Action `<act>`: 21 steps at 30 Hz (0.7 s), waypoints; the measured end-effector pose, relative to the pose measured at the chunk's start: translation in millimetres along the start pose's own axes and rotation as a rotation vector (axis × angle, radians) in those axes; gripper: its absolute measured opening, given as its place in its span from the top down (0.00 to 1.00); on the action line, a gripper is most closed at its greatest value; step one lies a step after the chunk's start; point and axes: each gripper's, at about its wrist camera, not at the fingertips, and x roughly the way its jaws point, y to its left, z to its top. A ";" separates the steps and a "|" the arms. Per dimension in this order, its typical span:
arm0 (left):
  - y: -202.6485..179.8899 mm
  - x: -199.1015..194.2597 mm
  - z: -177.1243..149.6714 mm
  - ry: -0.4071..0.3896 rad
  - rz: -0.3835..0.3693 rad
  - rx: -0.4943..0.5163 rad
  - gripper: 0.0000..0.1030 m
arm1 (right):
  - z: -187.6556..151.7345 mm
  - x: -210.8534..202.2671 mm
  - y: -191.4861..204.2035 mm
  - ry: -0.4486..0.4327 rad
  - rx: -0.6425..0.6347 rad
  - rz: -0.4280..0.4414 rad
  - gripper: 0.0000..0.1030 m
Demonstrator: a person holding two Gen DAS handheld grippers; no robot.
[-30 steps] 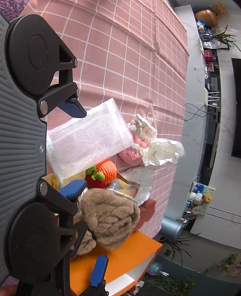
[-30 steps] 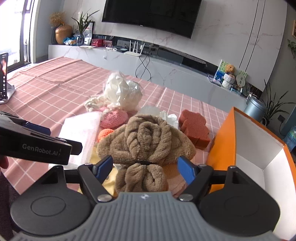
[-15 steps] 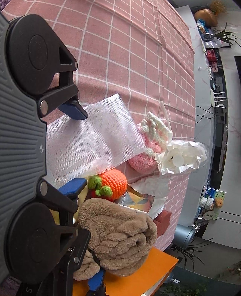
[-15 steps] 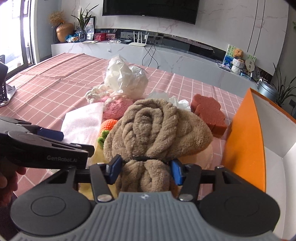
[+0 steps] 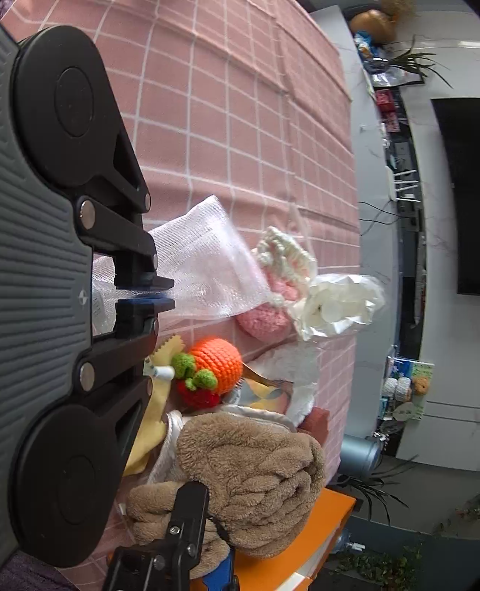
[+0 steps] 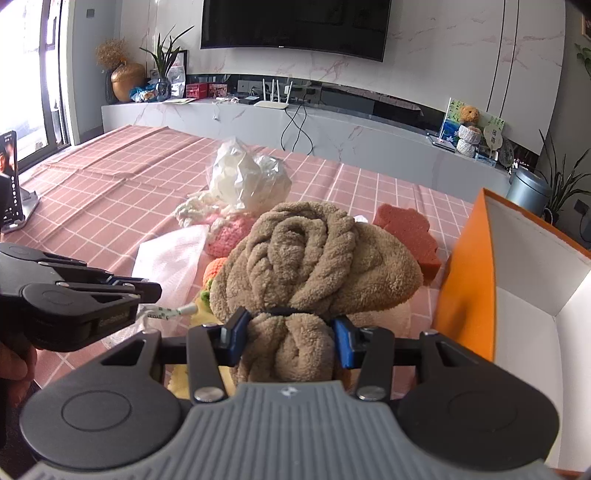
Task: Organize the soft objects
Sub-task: 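Lift the brown towel bundle with the right gripper and carry it into the box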
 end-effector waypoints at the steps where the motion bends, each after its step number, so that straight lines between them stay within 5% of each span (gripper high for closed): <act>1: -0.3 -4.0 0.7 -0.015 -0.001 0.009 0.97 | 1.2 -2.9 -1.3 -0.006 0.007 -0.001 0.55; 21: -39.0 -102.0 40.9 -0.281 -0.164 0.054 0.98 | 9.5 -98.0 -56.8 -0.170 0.151 -0.087 0.54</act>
